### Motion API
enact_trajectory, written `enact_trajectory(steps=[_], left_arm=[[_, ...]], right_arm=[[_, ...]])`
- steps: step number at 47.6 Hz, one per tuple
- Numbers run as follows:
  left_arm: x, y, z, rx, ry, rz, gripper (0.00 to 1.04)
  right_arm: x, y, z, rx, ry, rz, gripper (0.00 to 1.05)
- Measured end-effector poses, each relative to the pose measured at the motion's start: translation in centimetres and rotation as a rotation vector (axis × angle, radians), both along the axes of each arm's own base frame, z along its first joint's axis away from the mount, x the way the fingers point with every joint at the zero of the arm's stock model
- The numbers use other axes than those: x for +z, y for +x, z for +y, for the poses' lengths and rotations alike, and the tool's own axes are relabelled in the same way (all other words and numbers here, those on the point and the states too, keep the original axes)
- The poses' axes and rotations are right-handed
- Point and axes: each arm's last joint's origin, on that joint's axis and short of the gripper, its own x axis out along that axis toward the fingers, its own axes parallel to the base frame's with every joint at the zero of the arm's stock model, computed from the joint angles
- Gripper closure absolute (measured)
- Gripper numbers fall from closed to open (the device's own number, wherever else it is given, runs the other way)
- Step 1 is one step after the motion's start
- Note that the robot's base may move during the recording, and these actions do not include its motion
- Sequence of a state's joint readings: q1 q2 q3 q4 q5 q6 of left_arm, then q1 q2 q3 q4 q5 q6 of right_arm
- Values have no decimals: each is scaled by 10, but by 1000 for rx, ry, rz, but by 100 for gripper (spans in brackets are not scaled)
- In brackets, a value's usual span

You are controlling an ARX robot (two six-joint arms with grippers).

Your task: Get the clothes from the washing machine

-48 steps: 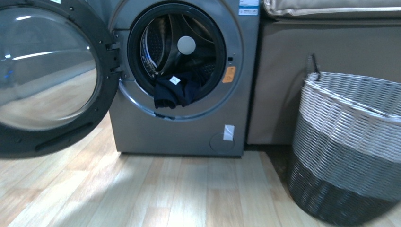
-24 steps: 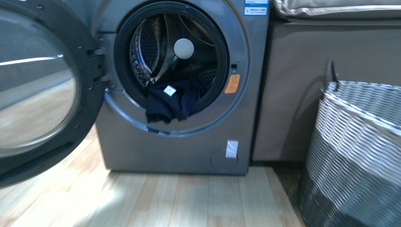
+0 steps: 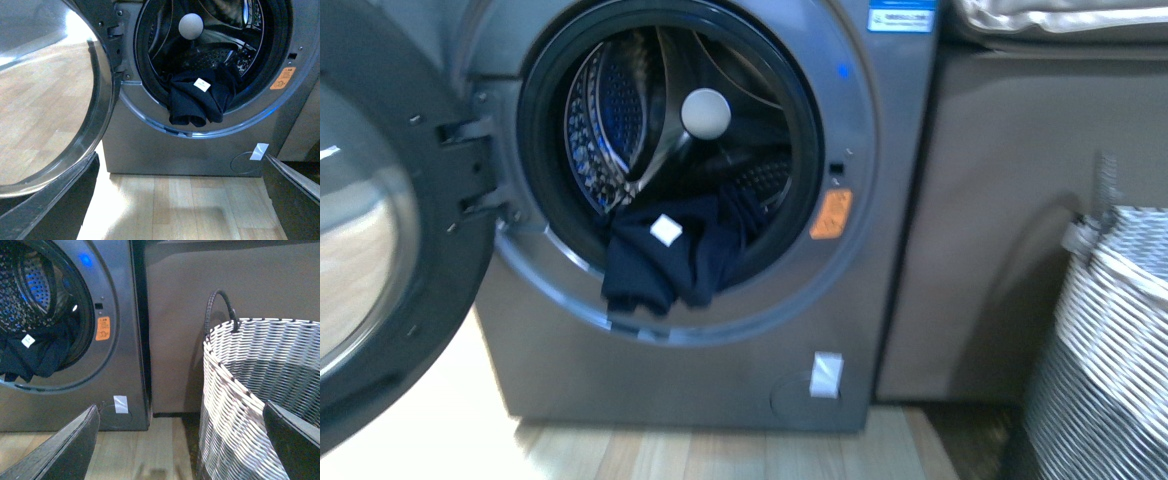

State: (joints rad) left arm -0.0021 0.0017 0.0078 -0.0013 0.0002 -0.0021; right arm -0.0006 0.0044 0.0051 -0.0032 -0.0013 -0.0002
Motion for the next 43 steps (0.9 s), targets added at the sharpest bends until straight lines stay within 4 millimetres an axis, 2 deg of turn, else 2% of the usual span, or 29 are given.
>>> enact_trajectory(steps=[18, 23, 26, 32, 37, 43], left_arm=[[0, 0, 0, 0, 0, 1, 6], [0, 4, 0, -245, -194, 126, 6], [5, 7, -1, -300, -271, 151, 6], [35, 25, -6, -352, -283, 106, 6], [66, 57, -18, -397, -234, 73, 6], [86, 88, -32, -440, -189, 64, 6]], right_arm=[[0, 0, 0, 0, 0, 0, 8], [0, 0, 0, 0, 0, 0, 8], [0, 0, 0, -1, 0, 0, 8], [0, 0, 0, 0, 0, 0, 8], [0, 0, 0, 0, 0, 0, 8], [0, 0, 0, 0, 0, 0, 8]])
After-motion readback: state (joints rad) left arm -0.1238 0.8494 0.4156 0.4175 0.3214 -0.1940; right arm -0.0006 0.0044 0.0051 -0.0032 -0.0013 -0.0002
